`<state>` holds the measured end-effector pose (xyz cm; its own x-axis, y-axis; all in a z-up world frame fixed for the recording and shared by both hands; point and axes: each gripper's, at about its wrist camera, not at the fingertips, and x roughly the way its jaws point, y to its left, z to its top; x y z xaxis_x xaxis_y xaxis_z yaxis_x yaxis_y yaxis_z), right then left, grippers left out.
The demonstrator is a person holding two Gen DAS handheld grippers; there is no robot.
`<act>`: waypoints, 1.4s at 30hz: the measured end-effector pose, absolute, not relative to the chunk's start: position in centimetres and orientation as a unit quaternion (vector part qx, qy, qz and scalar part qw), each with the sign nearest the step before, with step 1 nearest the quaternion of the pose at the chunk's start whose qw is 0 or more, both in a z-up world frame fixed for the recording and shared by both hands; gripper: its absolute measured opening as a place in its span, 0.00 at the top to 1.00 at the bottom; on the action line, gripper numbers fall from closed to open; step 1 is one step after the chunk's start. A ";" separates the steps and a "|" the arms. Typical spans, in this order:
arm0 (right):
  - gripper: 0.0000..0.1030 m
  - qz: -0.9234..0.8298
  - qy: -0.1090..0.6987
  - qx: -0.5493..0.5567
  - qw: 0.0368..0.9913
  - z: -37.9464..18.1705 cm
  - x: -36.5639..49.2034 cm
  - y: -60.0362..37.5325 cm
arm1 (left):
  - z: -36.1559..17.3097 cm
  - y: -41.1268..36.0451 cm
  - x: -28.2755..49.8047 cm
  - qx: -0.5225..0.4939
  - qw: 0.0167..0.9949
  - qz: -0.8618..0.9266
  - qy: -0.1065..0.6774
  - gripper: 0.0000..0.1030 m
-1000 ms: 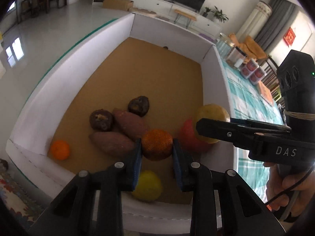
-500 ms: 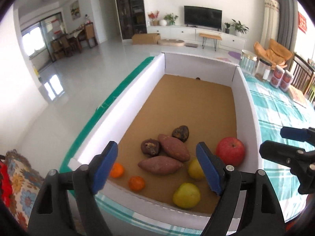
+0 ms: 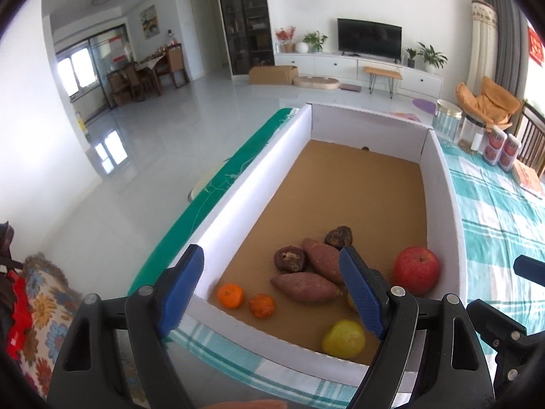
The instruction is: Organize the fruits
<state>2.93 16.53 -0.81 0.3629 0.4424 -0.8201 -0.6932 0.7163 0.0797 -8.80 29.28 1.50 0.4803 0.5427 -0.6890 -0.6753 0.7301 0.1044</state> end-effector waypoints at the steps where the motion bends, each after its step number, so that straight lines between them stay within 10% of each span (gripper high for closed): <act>1: 0.10 0.347 0.445 -0.144 0.813 -1.0 2.8 16.6 | 1.5 29.3 -8.9 -0.090 0.856 0.355 0.365 0.19; 42: 0.00 0.320 0.479 -0.114 0.809 0.2 2.0 18.1 | 1.3 30.7 -9.6 -0.098 0.850 0.342 0.389 0.11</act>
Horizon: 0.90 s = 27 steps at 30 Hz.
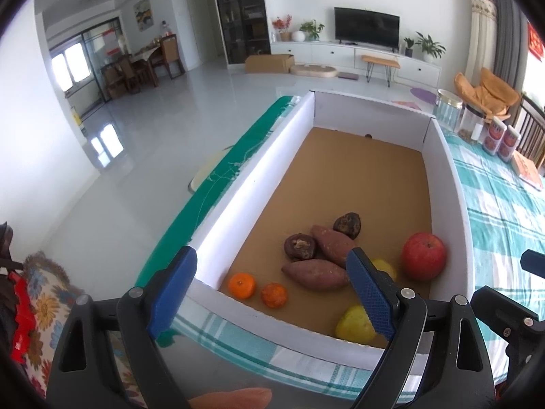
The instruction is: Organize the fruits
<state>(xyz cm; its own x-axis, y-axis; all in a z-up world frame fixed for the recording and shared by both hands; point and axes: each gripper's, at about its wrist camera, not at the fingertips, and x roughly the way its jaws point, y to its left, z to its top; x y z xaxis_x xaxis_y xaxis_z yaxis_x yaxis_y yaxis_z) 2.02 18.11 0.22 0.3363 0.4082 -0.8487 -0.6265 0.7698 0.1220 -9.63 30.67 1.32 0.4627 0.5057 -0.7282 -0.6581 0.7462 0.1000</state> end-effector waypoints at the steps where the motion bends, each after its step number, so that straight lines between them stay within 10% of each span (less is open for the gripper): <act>1: 0.00 0.319 0.479 -0.114 0.809 0.2 2.0 18.1 | 1.4 30.7 -9.6 -0.099 0.850 0.341 0.388 0.12; 27: 0.00 0.312 0.484 -0.125 0.808 -0.4 2.0 19.0 | 1.2 31.3 -9.5 -0.113 0.851 0.327 0.395 0.12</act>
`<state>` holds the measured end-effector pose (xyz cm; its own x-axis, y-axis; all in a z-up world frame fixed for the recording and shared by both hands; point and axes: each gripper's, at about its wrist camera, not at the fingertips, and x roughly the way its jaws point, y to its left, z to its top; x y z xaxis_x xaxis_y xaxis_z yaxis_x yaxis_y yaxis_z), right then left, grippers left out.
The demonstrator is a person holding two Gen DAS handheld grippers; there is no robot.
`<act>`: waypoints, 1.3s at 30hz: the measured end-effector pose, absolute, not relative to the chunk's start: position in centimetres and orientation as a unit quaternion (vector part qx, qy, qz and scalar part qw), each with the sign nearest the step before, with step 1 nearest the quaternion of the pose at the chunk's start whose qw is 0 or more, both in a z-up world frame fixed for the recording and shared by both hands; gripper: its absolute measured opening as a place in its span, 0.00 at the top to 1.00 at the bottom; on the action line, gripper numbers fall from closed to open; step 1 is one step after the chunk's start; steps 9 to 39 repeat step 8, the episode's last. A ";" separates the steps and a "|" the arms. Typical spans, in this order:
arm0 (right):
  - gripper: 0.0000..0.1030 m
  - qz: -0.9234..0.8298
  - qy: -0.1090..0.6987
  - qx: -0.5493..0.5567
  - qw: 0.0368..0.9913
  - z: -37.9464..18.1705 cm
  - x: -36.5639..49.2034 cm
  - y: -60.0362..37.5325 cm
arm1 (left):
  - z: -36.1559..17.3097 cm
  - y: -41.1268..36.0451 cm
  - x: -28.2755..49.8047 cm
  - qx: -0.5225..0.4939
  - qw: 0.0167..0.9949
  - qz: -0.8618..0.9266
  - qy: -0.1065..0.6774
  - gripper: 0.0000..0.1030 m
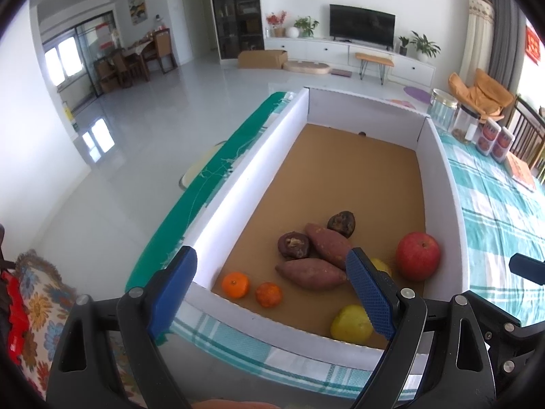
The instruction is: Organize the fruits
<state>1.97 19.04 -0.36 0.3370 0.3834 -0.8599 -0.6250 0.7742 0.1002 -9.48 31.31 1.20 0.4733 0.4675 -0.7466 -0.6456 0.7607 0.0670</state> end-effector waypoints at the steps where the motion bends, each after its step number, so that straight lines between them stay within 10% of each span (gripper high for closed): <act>1: 0.00 0.312 0.484 -0.125 0.808 -0.4 2.0 19.0 | 1.2 31.3 -9.5 -0.113 0.851 0.326 0.396 0.12; 39: 0.00 0.310 0.485 -0.124 0.808 -0.5 2.1 19.0 | 1.0 31.2 -9.3 -0.121 0.854 0.313 0.398 0.12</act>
